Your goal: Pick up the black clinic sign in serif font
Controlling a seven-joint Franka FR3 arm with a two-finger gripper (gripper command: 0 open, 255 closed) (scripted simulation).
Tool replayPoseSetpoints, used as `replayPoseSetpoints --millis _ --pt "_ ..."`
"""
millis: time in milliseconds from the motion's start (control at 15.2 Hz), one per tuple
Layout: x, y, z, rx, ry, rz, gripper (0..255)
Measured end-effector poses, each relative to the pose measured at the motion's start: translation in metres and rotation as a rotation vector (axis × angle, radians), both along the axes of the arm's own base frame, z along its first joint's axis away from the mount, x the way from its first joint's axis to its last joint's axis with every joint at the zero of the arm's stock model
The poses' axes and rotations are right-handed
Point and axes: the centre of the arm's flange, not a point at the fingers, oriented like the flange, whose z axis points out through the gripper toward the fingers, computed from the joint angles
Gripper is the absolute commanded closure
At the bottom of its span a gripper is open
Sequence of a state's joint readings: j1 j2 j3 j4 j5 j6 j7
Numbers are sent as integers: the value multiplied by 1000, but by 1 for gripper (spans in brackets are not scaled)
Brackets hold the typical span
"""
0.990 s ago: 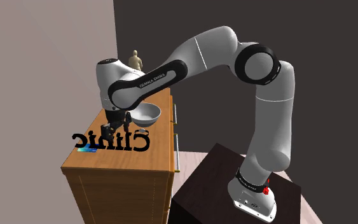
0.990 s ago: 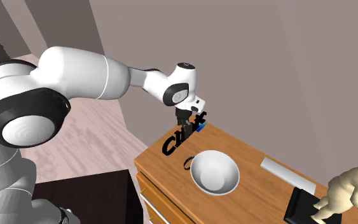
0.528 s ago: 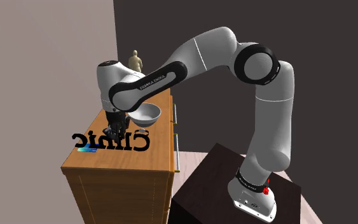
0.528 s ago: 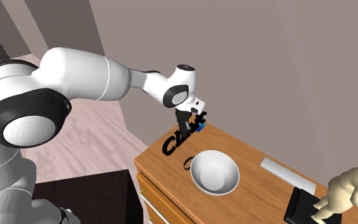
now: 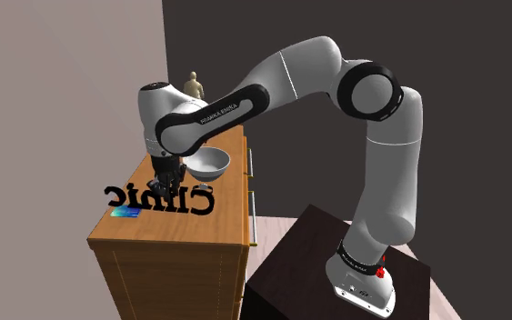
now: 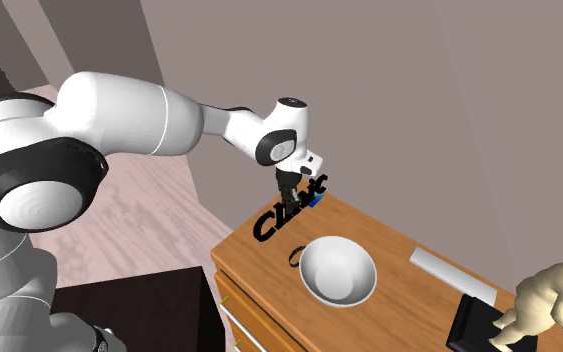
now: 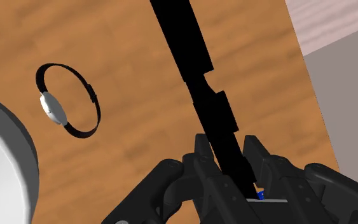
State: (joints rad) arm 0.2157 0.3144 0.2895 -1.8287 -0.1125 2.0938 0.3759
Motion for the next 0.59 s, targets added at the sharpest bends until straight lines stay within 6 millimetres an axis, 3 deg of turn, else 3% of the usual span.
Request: replayPoseSetpoints --millis 594 --pt "1 0 47 0 0 0 255"
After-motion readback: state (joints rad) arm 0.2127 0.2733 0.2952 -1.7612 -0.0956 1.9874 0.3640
